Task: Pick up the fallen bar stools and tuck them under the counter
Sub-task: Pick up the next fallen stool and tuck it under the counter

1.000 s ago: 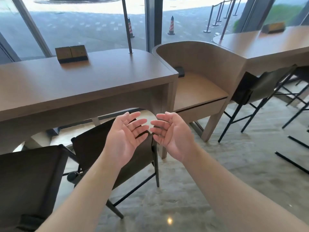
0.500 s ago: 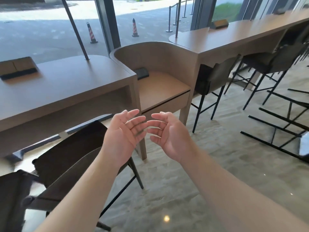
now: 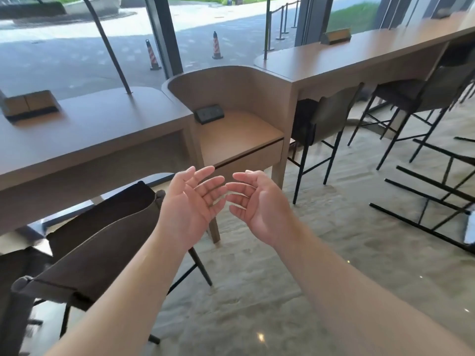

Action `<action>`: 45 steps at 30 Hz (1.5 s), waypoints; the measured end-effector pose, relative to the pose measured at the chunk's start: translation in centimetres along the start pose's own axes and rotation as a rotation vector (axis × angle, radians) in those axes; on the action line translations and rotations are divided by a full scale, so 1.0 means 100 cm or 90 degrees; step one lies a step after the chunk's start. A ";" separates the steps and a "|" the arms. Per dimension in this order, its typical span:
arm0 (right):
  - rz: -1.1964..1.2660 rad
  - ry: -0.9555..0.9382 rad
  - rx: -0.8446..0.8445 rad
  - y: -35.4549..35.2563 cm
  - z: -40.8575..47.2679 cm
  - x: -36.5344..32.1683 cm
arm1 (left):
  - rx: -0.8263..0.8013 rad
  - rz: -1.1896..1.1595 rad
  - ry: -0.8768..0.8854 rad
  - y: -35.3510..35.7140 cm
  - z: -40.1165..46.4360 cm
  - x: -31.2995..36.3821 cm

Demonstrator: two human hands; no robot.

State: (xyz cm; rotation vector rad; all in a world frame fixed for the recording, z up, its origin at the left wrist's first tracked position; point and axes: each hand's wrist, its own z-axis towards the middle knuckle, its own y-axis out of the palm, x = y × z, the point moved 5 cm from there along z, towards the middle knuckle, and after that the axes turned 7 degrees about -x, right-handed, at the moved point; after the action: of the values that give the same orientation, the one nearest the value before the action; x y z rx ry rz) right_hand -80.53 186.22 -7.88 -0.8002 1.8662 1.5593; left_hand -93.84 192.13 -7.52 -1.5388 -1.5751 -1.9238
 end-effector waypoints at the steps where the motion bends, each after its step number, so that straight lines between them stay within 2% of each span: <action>1: 0.002 -0.006 0.006 -0.013 -0.010 -0.012 | -0.003 -0.001 -0.006 0.017 0.002 -0.011; 17: 0.028 -0.206 0.220 -0.259 -0.181 -0.193 | -0.219 0.043 -0.151 0.297 0.074 -0.195; 28: 0.065 -0.283 0.363 -0.403 -0.202 -0.290 | -0.350 0.009 -0.281 0.428 0.195 -0.305; 36: 0.062 -0.349 0.514 -0.513 -0.204 -0.398 | -0.473 -0.023 -0.392 0.560 0.301 -0.385; 45: 0.095 -0.453 0.626 -0.605 -0.262 -0.470 | -0.592 0.025 -0.474 0.688 0.338 -0.466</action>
State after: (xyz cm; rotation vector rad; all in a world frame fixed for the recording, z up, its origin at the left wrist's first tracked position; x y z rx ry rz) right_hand -5.47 155.82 -7.45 0.3079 1.8033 0.6479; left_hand -6.33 172.46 -8.58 -2.8686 -0.7371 -2.3527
